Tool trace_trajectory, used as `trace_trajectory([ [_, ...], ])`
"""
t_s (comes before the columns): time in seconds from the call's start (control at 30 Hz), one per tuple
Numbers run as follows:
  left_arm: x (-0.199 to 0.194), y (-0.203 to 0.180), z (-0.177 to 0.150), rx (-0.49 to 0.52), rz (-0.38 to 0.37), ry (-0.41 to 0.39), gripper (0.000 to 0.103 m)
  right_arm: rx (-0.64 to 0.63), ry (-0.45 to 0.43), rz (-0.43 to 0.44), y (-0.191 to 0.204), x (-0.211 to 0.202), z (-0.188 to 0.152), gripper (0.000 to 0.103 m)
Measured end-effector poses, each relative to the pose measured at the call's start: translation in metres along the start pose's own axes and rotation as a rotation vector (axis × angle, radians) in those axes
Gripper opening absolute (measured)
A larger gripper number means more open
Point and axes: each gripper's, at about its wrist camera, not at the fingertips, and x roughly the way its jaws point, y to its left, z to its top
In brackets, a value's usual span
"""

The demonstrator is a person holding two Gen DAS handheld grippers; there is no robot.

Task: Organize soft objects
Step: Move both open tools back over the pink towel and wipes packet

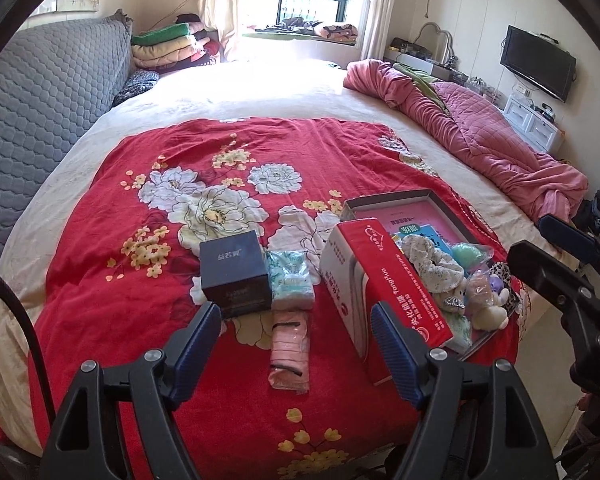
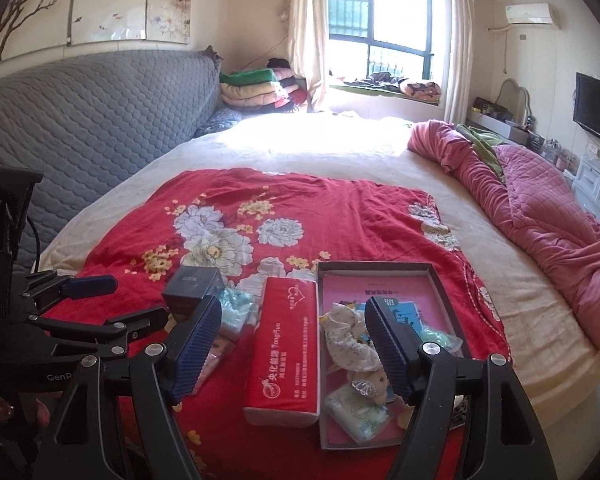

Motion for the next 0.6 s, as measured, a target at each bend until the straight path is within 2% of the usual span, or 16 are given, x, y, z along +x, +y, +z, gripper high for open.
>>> trace_trajectory([
  [0.33, 0.02, 0.027, -0.027, -0.038, 0.012, 0.065, 0.077, -0.055, 0.038, 0.033, 0.029, 0.01, -0.004, 0.076],
  [0.6, 0.052, 0.035, -0.049, -0.047, 0.002, 0.157, 0.077, -0.058, 0.079, 0.071, 0.038, 0.026, -0.014, 0.076],
])
